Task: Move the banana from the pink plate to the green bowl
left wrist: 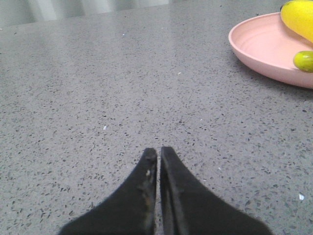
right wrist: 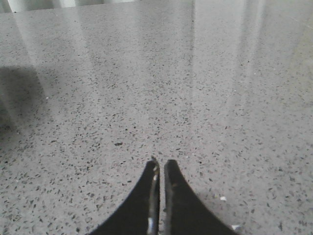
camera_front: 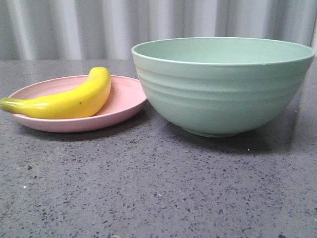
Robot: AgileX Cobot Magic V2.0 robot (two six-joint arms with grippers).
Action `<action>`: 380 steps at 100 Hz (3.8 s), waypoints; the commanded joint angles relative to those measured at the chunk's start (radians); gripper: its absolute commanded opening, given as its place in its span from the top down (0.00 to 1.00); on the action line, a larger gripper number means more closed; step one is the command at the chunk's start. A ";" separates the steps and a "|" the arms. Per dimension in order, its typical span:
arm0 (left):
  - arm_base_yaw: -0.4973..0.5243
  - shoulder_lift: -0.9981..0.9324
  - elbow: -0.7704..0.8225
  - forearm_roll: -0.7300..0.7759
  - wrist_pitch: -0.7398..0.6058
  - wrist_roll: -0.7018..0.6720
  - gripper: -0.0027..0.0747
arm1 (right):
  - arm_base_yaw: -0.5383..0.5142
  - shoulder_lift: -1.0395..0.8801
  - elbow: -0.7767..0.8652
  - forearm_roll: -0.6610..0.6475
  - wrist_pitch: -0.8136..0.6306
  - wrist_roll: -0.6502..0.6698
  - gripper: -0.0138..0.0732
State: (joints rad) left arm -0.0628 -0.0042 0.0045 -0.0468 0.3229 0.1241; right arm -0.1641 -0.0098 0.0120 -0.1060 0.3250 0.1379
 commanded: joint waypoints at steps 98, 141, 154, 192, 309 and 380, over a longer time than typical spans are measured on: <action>0.003 -0.028 0.008 -0.009 -0.208 -0.009 0.99 | -0.006 -0.018 0.023 -0.013 -0.036 -0.003 0.92; 0.003 -0.028 0.008 -0.016 -0.208 -0.009 0.99 | -0.006 -0.018 0.023 -0.010 -0.260 -0.003 0.92; 0.003 -0.028 0.008 -0.016 -0.209 -0.009 0.99 | -0.006 -0.018 0.023 -0.026 -0.343 -0.003 0.92; 0.003 -0.028 0.008 -0.016 -0.209 -0.009 0.99 | -0.006 -0.018 0.023 -0.024 -0.336 -0.003 0.92; 0.003 0.078 -0.185 -0.109 -0.229 -0.009 0.99 | 0.056 0.127 -0.205 -0.024 -0.117 -0.003 0.91; 0.003 0.498 -0.354 -0.132 -0.383 -0.009 0.34 | 0.068 0.386 -0.409 0.050 -0.104 -0.003 0.91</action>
State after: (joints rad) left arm -0.0628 0.4664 -0.3103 -0.1539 0.0655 0.1241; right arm -0.0955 0.3615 -0.3589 -0.0552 0.2923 0.1392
